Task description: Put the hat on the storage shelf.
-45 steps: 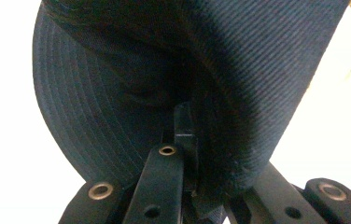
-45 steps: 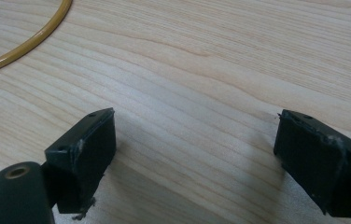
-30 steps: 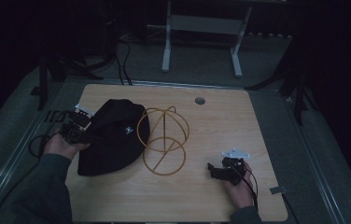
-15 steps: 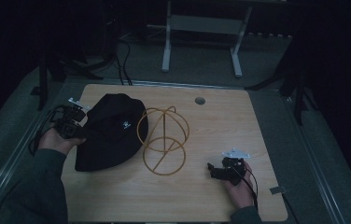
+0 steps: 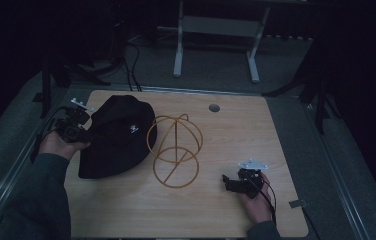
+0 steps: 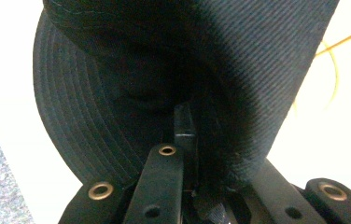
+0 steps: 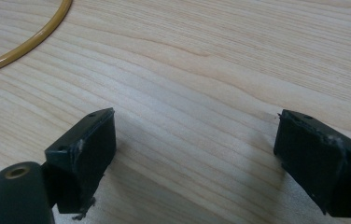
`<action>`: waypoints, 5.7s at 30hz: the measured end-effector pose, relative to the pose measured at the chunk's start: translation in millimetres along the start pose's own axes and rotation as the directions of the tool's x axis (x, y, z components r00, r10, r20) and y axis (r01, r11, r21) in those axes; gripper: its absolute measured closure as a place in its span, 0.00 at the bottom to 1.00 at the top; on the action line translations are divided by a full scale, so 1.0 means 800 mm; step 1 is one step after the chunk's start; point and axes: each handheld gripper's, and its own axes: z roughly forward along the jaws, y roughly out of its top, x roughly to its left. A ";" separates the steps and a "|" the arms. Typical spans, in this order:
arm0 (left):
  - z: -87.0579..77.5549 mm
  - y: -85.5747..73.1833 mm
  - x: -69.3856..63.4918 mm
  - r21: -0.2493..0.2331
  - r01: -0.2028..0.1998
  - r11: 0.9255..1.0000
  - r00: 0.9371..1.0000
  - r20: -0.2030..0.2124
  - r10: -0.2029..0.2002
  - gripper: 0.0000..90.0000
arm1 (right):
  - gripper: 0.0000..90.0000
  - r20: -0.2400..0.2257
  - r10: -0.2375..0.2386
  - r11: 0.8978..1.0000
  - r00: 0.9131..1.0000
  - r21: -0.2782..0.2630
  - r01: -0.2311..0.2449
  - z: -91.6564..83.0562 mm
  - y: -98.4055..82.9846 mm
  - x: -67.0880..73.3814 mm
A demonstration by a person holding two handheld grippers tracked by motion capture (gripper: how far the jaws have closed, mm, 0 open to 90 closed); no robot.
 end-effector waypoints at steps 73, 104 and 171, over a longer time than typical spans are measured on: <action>-0.094 0.037 0.000 -0.115 -0.121 0.986 0.991 0.037 0.126 0.98 | 0.14 -0.001 0.002 1.000 1.000 0.000 -0.002 0.000 0.000 0.000; -0.131 0.050 0.002 -0.165 -0.162 0.973 0.984 0.049 0.173 0.98 | 0.14 -0.002 -0.002 1.000 1.000 0.001 0.002 0.000 0.000 0.000; -0.163 0.084 -0.073 -0.274 -0.300 0.914 0.901 0.235 0.366 0.98 | 0.14 -0.001 0.000 1.000 1.000 0.000 0.000 0.000 0.000 0.000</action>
